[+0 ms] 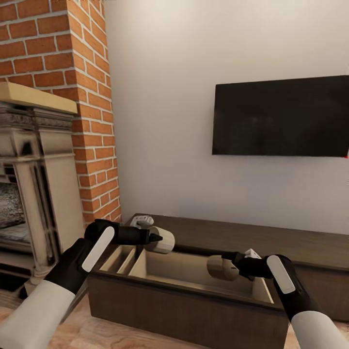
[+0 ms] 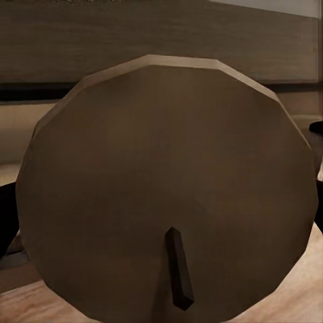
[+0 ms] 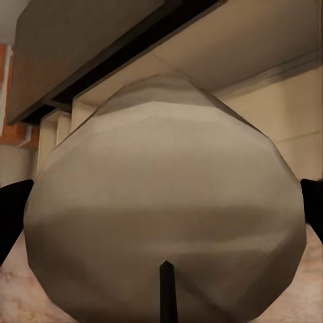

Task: Place each of the two pumpkins and all three candles from the living room inside a cabinet in the living room (use any cabinet), then make sure every cabinet is closed, and position the cauldron so it is next to a table in the living room.

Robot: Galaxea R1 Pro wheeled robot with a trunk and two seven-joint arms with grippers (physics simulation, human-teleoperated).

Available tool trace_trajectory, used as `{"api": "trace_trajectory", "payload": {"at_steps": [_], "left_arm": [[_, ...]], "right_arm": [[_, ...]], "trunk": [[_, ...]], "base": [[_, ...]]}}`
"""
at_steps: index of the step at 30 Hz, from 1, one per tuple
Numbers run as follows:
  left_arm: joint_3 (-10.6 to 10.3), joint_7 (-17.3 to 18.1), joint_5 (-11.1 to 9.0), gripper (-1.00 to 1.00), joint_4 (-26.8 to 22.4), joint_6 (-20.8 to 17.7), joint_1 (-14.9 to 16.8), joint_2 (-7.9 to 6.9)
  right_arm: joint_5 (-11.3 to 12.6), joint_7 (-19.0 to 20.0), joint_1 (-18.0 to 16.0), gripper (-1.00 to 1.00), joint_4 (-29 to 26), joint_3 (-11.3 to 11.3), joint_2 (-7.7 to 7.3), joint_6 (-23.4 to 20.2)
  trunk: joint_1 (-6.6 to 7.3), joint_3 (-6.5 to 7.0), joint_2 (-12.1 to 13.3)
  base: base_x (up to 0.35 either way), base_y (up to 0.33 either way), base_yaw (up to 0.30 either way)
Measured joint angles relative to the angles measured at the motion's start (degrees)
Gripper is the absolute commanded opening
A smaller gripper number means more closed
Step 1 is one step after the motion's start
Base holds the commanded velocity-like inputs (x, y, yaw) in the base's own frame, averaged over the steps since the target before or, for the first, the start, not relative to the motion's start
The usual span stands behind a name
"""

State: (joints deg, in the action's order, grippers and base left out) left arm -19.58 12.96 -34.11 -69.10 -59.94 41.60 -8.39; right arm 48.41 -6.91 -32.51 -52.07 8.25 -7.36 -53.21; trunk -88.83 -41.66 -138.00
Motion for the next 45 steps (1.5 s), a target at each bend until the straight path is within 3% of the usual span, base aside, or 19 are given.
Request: {"api": "trace_trajectory", "payload": {"at_steps": [23, 45], "left_arm": [[0.0, 0.3, -0.2, -1.0, 0.0, 0.0, 0.0, 0.01], [0.0, 0.2, -0.1, -1.0, -0.1, 0.0, 0.0, -0.01]], "right_arm": [[0.1, 0.4, 0.0, -1.0, 0.1, 0.3, -0.04, 0.1], [0.2, 0.7, 0.0, -1.0, 0.0, 0.4, -0.03, 0.1]], "trunk": [[0.0, 1.25, 0.0], [0.0, 1.34, 0.0]], "base": [[0.0, 0.152, -0.18], [0.033, 0.102, -0.013]]}}
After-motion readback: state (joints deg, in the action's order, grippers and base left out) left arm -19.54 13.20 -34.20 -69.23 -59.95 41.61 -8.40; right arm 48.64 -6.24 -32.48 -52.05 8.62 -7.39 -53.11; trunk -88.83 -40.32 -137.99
